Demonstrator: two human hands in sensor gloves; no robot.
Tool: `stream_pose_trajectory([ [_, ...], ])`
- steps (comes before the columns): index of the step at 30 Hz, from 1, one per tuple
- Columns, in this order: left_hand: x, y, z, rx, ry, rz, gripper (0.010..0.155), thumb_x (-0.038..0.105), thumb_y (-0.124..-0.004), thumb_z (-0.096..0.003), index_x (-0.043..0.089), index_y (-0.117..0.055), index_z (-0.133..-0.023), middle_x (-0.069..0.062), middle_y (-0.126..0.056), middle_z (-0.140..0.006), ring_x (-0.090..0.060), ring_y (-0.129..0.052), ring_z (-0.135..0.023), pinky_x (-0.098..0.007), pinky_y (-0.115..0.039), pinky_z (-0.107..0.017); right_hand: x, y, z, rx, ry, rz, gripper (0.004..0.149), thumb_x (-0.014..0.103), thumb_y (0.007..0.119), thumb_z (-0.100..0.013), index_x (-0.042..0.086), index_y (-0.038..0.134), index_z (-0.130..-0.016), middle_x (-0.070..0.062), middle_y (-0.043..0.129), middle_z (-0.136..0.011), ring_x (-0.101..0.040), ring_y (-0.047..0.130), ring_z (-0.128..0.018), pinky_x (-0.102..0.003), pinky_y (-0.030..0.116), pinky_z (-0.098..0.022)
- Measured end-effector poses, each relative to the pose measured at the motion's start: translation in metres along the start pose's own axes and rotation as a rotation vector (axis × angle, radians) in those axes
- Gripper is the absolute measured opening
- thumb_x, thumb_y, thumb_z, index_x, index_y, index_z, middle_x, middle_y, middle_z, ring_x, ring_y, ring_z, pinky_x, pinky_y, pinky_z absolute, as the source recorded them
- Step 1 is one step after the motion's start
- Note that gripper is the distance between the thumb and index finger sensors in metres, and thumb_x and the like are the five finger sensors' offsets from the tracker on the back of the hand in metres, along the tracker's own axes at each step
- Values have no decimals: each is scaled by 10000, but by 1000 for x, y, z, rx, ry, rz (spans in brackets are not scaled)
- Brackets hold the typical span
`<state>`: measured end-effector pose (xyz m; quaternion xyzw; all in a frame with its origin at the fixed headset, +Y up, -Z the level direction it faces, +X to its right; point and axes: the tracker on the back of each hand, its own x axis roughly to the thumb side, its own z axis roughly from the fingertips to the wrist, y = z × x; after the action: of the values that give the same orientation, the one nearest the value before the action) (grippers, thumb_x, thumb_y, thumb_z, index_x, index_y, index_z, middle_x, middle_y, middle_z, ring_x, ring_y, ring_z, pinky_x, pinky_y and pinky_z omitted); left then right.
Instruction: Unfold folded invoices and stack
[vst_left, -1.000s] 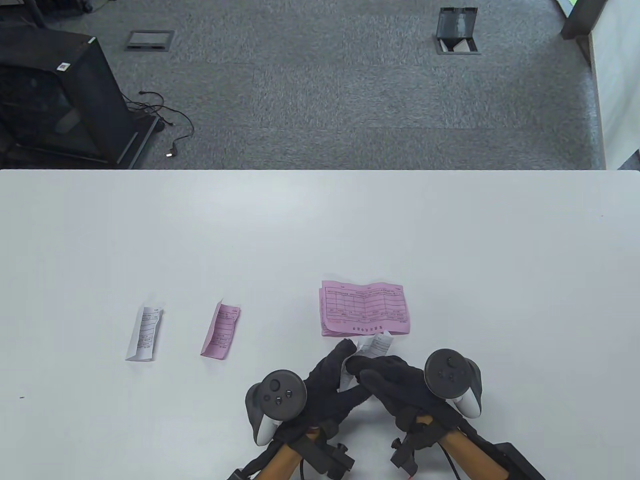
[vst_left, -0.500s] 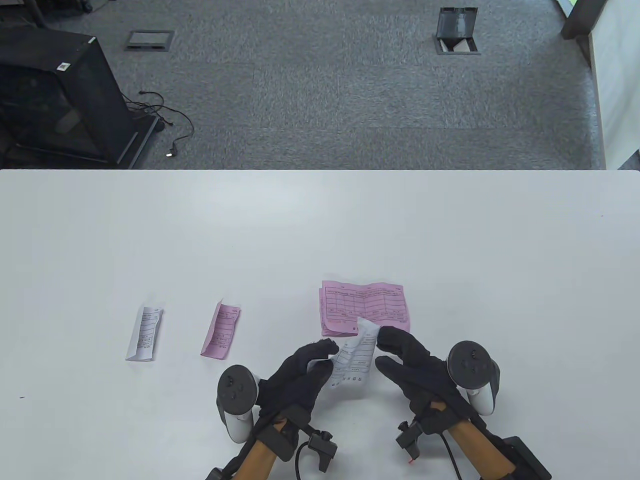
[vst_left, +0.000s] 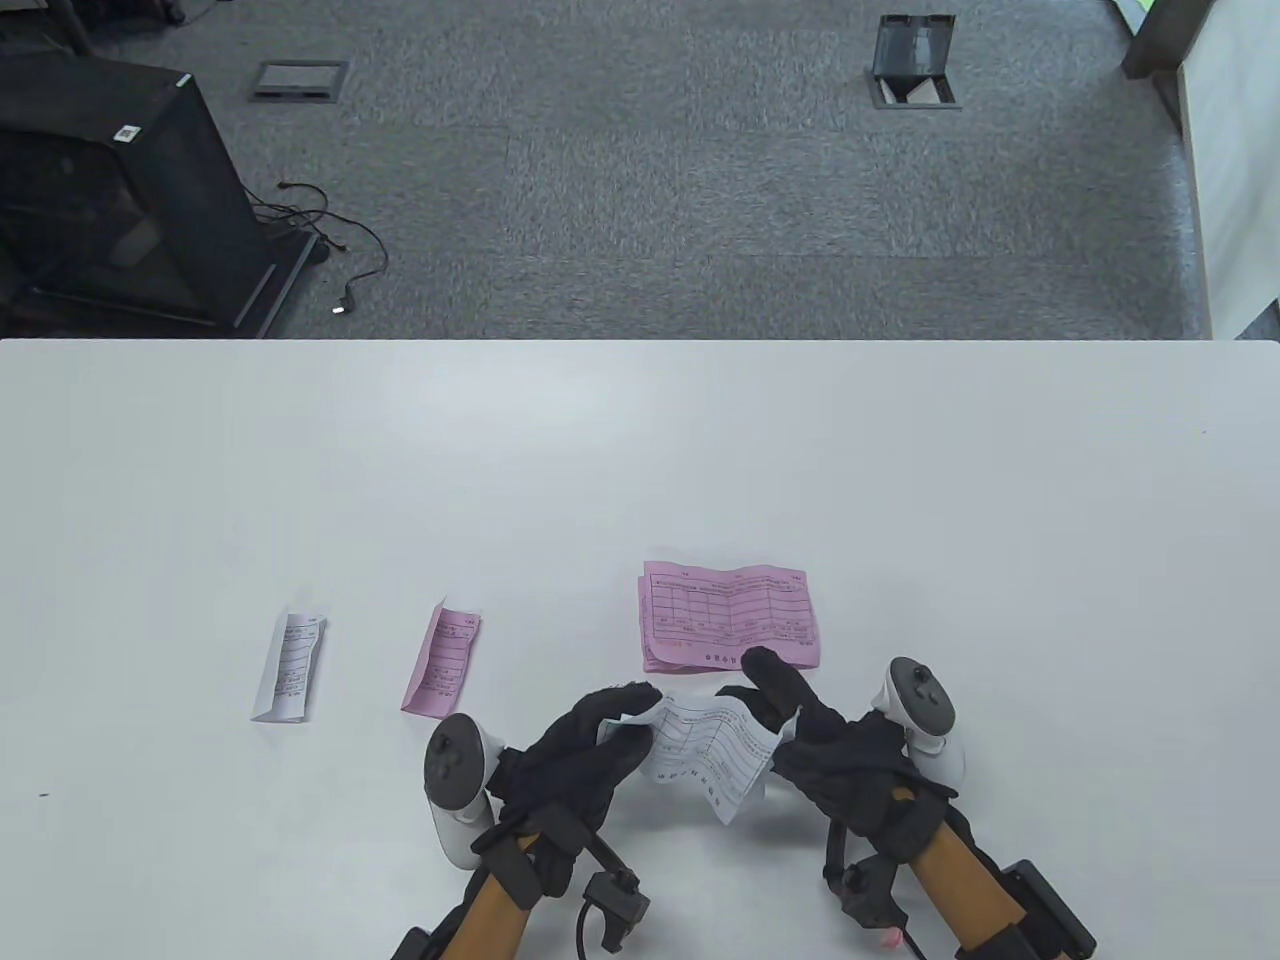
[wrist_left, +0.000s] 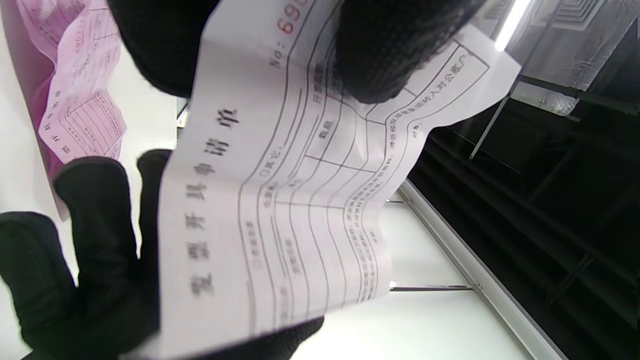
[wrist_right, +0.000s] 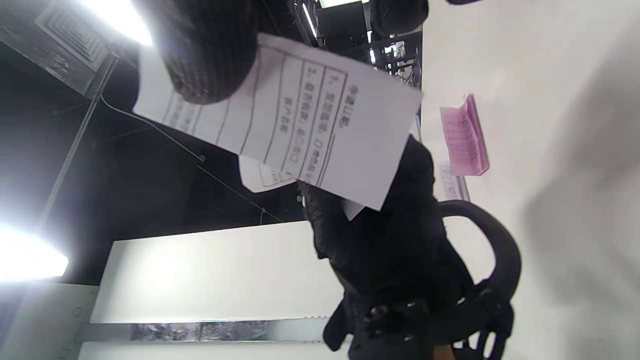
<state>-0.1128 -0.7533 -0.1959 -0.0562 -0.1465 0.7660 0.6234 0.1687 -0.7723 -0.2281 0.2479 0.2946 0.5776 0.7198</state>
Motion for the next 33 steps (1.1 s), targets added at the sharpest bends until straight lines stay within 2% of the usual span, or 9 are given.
stream_pose_trajectory([
  [3, -2, 2, 2, 46, 20, -27, 395, 265, -819, -540, 284, -791, -933, -47, -948, -874, -300, -895, -798, -502, -759, -604, 3, 1, 1, -81, -26, 52, 696, 491, 764, -500, 254, 465, -1082, -113, 624, -1043, -473, 530, -983, -707, 420, -676],
  [6, -2, 2, 3, 82, 32, -56, 397, 270, -825, -539, 279, -790, -934, -45, -952, -870, -298, -901, -791, -499, -764, -599, 5, 1, 1, -132, -31, 67, 427, 403, 728, -536, 277, 680, -940, -72, 779, -923, -403, 680, -909, -674, 475, -672],
  [7, -2, 2, 3, 81, 40, -70, 397, 281, -830, -540, 275, -789, -935, -47, -952, -869, -301, -900, -790, -501, -763, -598, 6, 0, 2, -176, -31, 66, 393, 386, 729, -532, 260, 723, -905, -64, 828, -870, -388, 732, -870, -666, 497, -665],
  [9, -2, 4, 4, 98, 65, -113, 412, 330, -844, -542, 264, -784, -944, -64, -940, -882, -317, -886, -801, -514, -748, -606, 8, -4, 4, -236, -31, 105, 385, 378, 734, -528, 244, 742, -888, -57, 857, -829, -376, 766, -837, -657, 519, -658],
  [12, -1, 10, 7, 179, 142, -253, 421, 355, -860, -537, 245, -794, -937, -89, -934, -878, -341, -875, -797, -524, -736, -602, 16, -16, 12, -382, 12, 273, 386, 373, 735, -522, 210, 754, -872, -50, 880, -784, -359, 801, -797, -633, 548, -653],
  [15, 1, 15, 7, 230, 217, -436, 413, 339, -868, -529, 237, -811, -925, -86, -969, -810, -319, -924, -707, -479, -788, -527, 23, -25, 19, -504, 42, 384, 387, 370, 744, -508, 187, 773, -848, -55, 900, -736, -351, 833, -746, -621, 574, -640],
  [21, -2, 14, 0, 194, 274, -666, 424, 290, -891, -509, 233, -827, -924, -96, -1008, -731, -292, -973, -585, -418, -829, -417, 24, -29, 21, -563, 151, 551, 387, 372, 757, -502, 158, 794, -822, -62, 921, -676, -346, 863, -681, -610, 598, -620],
  [25, -7, 6, -9, 115, 353, -874, 549, 248, -902, -502, 223, -726, -1022, -110, -973, -798, -283, -967, -596, -394, -828, -413, 25, -25, 21, -616, 293, 871, 385, 405, 767, -495, 153, 819, -782, -55, 935, -621, -337, 884, -630, -596, 617, -608],
  [33, -21, -15, -29, -2, 464, -1327, 712, 339, -923, -488, 198, -589, -1100, -61, -936, -773, -217, -943, -537, -359, -812, -397, 18, -12, 14, -557, 505, 1272, 382, 450, 765, -495, 160, 847, -730, -41, 949, -559, -319, 903, -584, -579, 636, -601],
])
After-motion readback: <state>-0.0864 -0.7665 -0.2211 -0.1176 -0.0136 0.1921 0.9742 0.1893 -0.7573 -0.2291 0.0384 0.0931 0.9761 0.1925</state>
